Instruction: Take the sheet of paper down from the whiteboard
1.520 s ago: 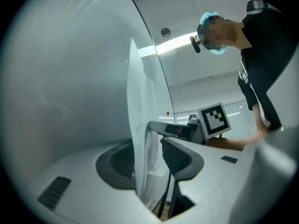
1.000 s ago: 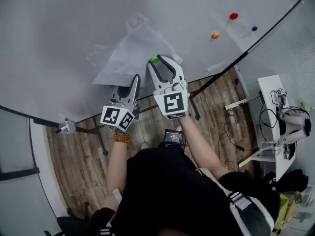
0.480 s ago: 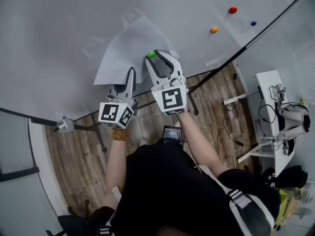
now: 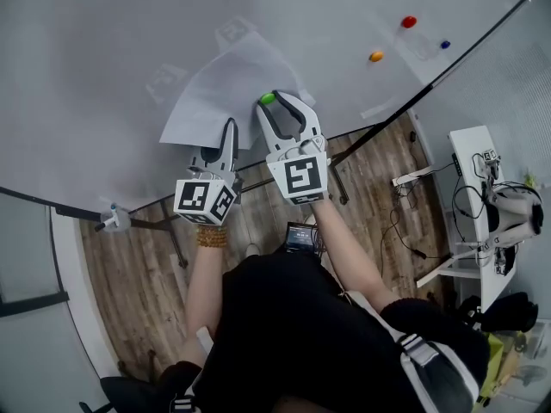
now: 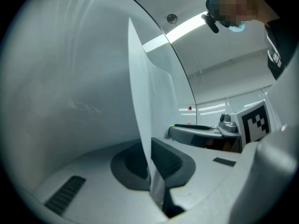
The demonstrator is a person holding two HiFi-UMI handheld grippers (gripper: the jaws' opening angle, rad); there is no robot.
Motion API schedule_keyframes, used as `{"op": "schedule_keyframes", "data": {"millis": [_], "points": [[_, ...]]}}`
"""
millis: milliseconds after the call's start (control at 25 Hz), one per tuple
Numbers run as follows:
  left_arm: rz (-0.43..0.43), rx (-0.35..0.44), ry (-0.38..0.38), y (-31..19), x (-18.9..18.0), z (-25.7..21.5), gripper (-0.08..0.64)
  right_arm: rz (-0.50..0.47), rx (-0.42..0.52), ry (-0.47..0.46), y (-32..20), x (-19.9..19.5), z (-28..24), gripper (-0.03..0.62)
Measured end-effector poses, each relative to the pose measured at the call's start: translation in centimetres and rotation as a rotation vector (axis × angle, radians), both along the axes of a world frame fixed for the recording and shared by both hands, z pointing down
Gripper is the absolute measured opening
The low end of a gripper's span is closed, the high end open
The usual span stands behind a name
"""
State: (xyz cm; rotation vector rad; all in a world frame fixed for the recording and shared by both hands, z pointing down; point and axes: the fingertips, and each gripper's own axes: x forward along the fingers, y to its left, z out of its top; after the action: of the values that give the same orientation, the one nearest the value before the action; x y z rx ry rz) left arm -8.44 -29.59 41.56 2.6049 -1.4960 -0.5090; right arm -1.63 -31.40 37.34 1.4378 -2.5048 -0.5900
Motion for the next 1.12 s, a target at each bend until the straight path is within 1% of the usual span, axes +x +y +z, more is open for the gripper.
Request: {"op": "schedule_keyframes", "data": {"millis": [600, 880, 1120], "points": [[-0.01, -0.009, 0.001, 0.2, 0.0, 0.1, 0.009, -0.009, -0.001, 0.001, 0.2, -0.1, -0.1, 0.12], [-0.014, -0.005, 0.0, 0.6, 0.1, -0.4, 0.009, -0.024, 0.004, 0.02, 0.8, -0.2, -0.2, 0.12], [-0.037, -0.015, 0.002, 1.2, -0.3, -0.1, 0.009, -0.019, -0.001, 0.021, 1.2, 0.3, 0.1, 0.12]]}}
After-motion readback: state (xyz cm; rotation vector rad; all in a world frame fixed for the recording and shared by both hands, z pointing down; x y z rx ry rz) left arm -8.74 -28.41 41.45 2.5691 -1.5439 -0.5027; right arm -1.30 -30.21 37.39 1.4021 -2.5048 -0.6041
